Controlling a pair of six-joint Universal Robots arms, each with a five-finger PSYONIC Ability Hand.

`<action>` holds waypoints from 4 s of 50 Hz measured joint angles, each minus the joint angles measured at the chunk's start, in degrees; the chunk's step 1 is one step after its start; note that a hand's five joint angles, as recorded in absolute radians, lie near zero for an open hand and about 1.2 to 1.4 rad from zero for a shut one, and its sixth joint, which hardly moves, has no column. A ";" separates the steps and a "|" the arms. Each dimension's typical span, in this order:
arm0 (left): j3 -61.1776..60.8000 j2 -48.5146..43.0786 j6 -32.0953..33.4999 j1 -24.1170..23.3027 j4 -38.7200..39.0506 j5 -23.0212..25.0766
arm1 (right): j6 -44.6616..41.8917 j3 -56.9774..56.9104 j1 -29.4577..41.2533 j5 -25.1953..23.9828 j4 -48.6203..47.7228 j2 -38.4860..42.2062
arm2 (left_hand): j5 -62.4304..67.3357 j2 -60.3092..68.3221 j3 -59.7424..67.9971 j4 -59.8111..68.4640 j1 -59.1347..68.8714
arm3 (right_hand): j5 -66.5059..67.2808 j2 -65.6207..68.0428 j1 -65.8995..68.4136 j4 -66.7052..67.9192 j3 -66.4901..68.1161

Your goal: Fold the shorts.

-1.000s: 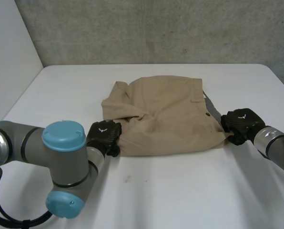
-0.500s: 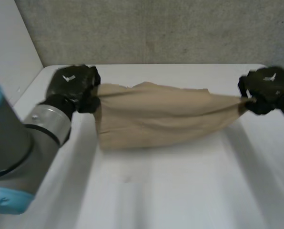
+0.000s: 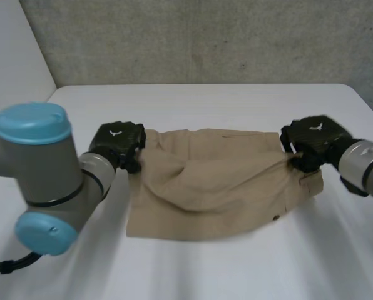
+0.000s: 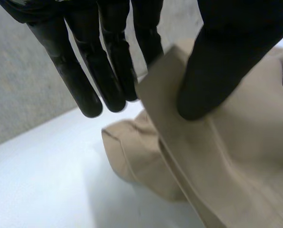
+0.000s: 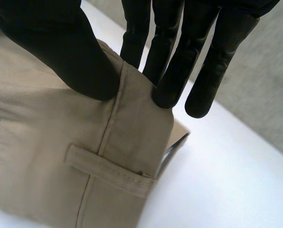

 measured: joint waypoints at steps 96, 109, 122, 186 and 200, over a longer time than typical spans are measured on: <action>-0.07 -14.50 0.73 -3.24 8.26 -3.20 | 1.74 8.23 3.48 13.24 -18.25 8.33 | 14.09 16.71 15.26 16.75 13.07 | 0.00 0.00 0.02 0.00 0.00; -4.48 -3.35 0.70 -3.02 9.27 -3.28 | 1.56 7.70 3.45 13.11 -17.74 7.40 | 14.09 17.08 15.60 16.94 13.07 | 0.00 0.00 0.02 0.00 0.00; -5.70 16.09 0.61 -2.11 5.84 -2.80 | -2.55 -0.01 3.33 12.67 -7.94 -10.29 | 14.09 17.18 15.86 16.97 13.07 | 0.02 0.00 0.02 0.00 0.00; 19.19 3.90 -1.47 5.34 27.10 2.94 | -4.55 -32.07 11.26 17.68 -24.47 2.56 | 14.63 17.60 16.23 17.00 13.41 | 0.15 0.00 0.81 0.26 0.00; -1.70 -4.32 -1.49 4.79 23.73 5.39 | -4.44 -9.82 11.17 15.57 -18.25 12.29 | 14.58 17.03 15.92 16.33 13.41 | 0.17 0.00 1.20 0.26 0.00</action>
